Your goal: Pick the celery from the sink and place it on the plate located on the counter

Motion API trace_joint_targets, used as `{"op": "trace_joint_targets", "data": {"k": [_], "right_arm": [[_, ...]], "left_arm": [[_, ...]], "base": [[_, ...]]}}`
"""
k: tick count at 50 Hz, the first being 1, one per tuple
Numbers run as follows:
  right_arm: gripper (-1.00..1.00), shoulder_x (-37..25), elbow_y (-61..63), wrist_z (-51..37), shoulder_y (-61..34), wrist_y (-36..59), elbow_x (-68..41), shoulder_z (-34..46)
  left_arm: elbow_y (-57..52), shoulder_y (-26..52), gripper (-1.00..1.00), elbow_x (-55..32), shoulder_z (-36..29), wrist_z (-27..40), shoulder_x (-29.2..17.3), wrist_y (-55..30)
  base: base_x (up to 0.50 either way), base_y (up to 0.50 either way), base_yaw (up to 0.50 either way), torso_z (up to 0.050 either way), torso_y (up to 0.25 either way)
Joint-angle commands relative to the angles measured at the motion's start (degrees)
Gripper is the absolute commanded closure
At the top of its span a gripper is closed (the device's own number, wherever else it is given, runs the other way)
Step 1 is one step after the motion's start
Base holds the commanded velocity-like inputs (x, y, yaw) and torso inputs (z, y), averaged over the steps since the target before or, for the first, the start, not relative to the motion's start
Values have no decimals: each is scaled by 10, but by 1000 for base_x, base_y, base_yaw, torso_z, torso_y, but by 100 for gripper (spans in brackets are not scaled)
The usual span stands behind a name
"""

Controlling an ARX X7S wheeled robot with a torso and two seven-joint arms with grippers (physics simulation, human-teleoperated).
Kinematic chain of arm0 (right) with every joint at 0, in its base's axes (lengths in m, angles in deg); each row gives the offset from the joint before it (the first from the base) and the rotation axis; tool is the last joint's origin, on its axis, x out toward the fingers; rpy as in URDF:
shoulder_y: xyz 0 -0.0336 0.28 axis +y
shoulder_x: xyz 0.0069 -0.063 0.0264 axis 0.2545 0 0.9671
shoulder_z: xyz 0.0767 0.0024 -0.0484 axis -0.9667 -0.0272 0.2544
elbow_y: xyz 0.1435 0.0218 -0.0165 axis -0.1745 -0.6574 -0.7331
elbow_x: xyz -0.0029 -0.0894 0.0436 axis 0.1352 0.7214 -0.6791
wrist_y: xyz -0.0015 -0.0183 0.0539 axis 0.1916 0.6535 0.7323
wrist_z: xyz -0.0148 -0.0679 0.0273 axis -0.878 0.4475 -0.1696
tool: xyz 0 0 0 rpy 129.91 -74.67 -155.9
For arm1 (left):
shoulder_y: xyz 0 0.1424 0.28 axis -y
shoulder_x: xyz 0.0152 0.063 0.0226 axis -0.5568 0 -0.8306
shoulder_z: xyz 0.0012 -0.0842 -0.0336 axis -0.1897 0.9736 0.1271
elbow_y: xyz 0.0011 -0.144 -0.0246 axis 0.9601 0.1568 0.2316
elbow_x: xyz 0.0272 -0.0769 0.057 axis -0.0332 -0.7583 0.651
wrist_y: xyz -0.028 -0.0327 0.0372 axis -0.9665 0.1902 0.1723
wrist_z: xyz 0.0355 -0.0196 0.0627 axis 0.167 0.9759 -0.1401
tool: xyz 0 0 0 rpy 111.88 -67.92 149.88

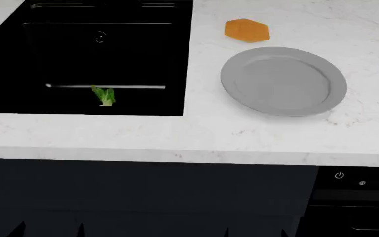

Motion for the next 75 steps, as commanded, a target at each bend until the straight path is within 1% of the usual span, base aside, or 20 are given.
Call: {"op": "trace_joint_targets", "data": {"k": [1, 2, 3, 4, 7, 8, 10, 14, 16, 20, 27, 32, 39, 48, 53, 57, 60, 65, 70, 75], "right_arm": [[-100, -5, 0, -7, 0, 0, 0, 7], [-100, -7, -8, 11, 1, -17, -15, 10], [-100, -11, -15, -15, -1, -31, 14, 17], [-100, -14, -16, 0, -3, -26, -4, 23], [-100, -23, 1, 11, -1, 14, -20, 33], [-100, -27, -3, 13, -5, 22, -22, 36], [-100, -32, -7, 13, -13, 25, -20, 40], [-100, -41, 29, 12, -9, 48, -37, 33], [-100, -47, 54, 6, -11, 65, -31, 35], [-100, -63, 146, 0, -26, 157, -10, 49], [-100, -83, 270, 8, -56, 284, 2, 66], [-100, -90, 349, 15, -115, 412, -1, 59], [-100, -102, 430, 31, -232, 585, -12, 52], [-100, -111, 451, 61, -406, 755, -40, 31], [-100, -113, 427, 66, -469, 794, -45, 35], [-100, -114, 403, 70, -517, 813, -48, 34], [-100, -103, 396, 73, -493, 791, -53, 15], [-100, -108, 408, 67, -502, 805, -50, 24], [-100, -115, 419, 64, -504, 812, -48, 27], [-100, -116, 423, 66, -503, 818, -52, 23]], "left_arm": [[0, 0, -100, -6, -6, 6, -6, 0], [-1, -3, -100, 0, -7, 12, -5, 4], [2, -3, -100, -8, -10, 18, -8, 9], [2, -4, -100, -27, -18, -4, -14, 20], [-6, -6, -100, -32, -27, 3, -18, 11], [-6, -9, -100, -41, -33, -10, -23, 33], [-20, -11, -100, -64, -29, -15, -25, 22], [-21, -1, -100, -56, -36, 8, -26, -4], [-42, 13, -100, -55, -35, 22, -28, -44], [-144, 18, -100, -60, -41, 36, -40, -136], [-261, 33, -100, -65, -48, 44, -61, -237], [-336, 69, -100, -58, -52, 57, -74, -310], [-428, 155, -100, -77, -49, 58, -90, -445], [-442, 306, -100, -106, -33, 53, -90, -574], [-422, 377, -100, -141, -20, 31, -79, -628], [-424, 422, -100, -131, -30, 46, -86, -654], [-404, 400, -100, -127, -30, 46, -86, -625], [-399, 415, -100, -134, -17, 46, -85, -632], [-373, 427, -100, -130, -27, 47, -85, -620], [-385, 435, -100, -133, -31, 51, -86, -633]], "base": [[0, 0, 0, 0, 0], [0, 0, 0, 0, 0], [0, 0, 0, 0, 0], [0, 0, 0, 0, 0], [0, 0, 0, 0, 0], [0, 0, 0, 0, 0], [0, 0, 0, 0, 0], [0, 0, 0, 0, 0], [0, 0, 0, 0, 0], [0, 0, 0, 0, 0], [0, 0, 0, 0, 0], [0, 0, 0, 0, 0], [0, 0, 0, 0, 0], [0, 0, 0, 0, 0], [0, 0, 0, 0, 0], [0, 0, 0, 0, 0], [0, 0, 0, 0, 0], [0, 0, 0, 0, 0], [100, 123, 0, 0, 0], [191, 237, 0, 0, 0]]}}
